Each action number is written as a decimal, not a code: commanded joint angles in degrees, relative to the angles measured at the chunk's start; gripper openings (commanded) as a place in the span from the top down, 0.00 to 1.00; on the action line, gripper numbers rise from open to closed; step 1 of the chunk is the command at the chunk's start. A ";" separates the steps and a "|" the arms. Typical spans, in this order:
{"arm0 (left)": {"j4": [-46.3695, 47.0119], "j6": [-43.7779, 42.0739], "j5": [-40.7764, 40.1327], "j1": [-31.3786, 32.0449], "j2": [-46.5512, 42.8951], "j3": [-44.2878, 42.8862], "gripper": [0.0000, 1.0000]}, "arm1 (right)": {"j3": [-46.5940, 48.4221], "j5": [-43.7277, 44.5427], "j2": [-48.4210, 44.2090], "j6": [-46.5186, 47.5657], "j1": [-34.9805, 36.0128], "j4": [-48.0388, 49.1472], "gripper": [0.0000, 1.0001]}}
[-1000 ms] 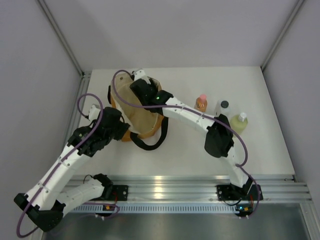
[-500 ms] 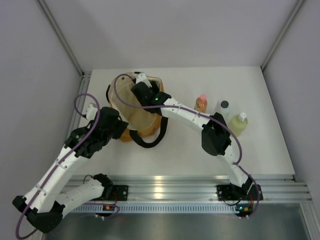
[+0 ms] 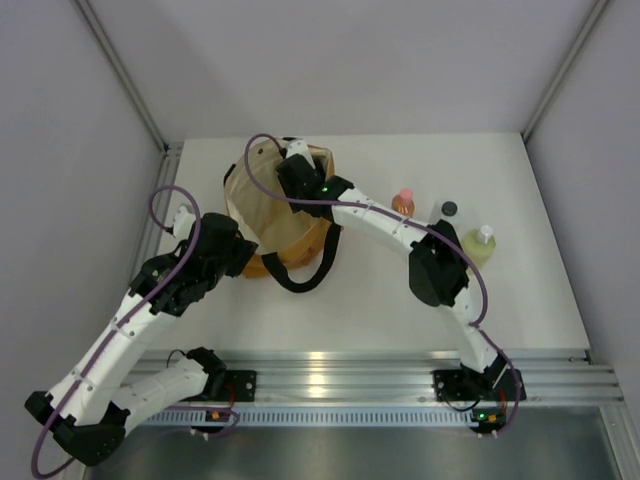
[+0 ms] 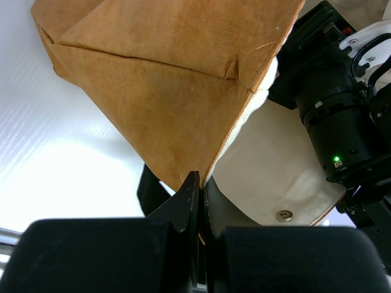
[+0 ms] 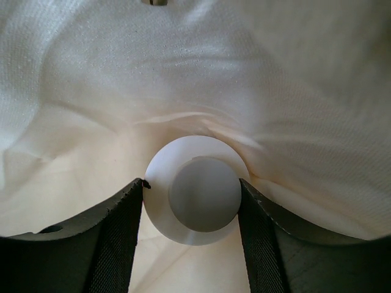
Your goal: Take the personal care products out of the canvas bag
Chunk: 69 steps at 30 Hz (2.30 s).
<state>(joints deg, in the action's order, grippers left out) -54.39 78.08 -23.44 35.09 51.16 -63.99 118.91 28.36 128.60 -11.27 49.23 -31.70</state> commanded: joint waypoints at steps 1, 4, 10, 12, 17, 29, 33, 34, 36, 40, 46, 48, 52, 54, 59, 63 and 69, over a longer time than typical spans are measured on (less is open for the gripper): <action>1.13 -0.48 -0.90 0.15 -0.79 -1.05 1.00 | -0.44 -3.93 0.61 -2.97 -1.51 -2.93 1.00; 1.22 -0.21 -0.91 0.15 -0.88 -0.61 1.00 | -0.87 -4.10 -1.14 -1.66 -0.98 -1.35 1.00; 1.13 0.14 -0.55 0.15 -0.27 0.00 1.00 | -0.79 -4.45 -6.15 0.54 0.25 2.34 1.00; 1.13 0.14 -0.46 0.15 -0.18 0.00 1.00 | -0.96 -4.98 -7.91 1.25 0.69 4.01 1.00; 1.13 0.49 -0.29 0.15 0.00 0.88 1.00 | -1.58 -6.12 -10.91 2.39 1.39 6.65 1.00; 1.13 0.14 -0.64 0.15 -0.53 0.88 1.00 | -4.39 -5.68 -11.61 2.57 1.40 7.89 1.00; 1.13 -0.74 -0.03 0.15 -0.27 0.88 1.00 | -5.09 -8.22 -10.39 1.69 0.87 7.89 0.99; 1.13 -0.91 0.06 0.15 -0.27 1.05 1.00 | -5.62 -8.84 -10.30 1.60 0.78 7.97 0.93; 1.13 -0.92 0.32 0.15 -0.53 1.58 1.00 | -6.32 -12.36 -10.38 1.86 0.86 8.94 0.84; 1.04 -1.09 -0.73 0.15 -1.32 2.20 1.00 | -7.90 -13.42 -11.26 0.98 1.30 9.38 0.69; 1.04 -2.06 -0.73 0.15 -0.80 3.25 1.00 | -13.61 -14.12 -17.06 -0.60 3.85 9.20 0.57; 1.04 -2.32 -0.47 0.15 -0.27 3.25 1.00 | -14.15 -14.38 -17.50 -0.51 3.94 9.29 0.44; 1.04 -2.59 -0.64 0.15 -0.62 3.52 1.00 | -13.01 -14.82 -16.10 0.02 3.94 8.15 0.37; 1.04 -2.76 -0.82 0.15 -0.71 3.69 1.00 | -12.04 -14.56 -15.04 0.37 3.94 8.15 0.31; 1.04 -2.85 -0.38 0.15 -0.62 3.96 1.00 | -6.17 -11.93 -10.66 1.78 3.15 6.40 0.23; 1.04 -3.20 -0.11 0.15 -0.27 3.69 1.00 | -1.94 -13.32 -7.66 2.21 1.75 4.73 0.23; 1.04 -3.55 -0.03 0.15 -0.18 3.87 1.00 | -0.08 -15.08 -4.58 2.57 0.86 3.41 0.29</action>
<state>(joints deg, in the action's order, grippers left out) -54.19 75.81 -23.40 35.09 50.52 -60.84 116.20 14.68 122.43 -9.39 50.72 -26.48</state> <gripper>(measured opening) 0.024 0.728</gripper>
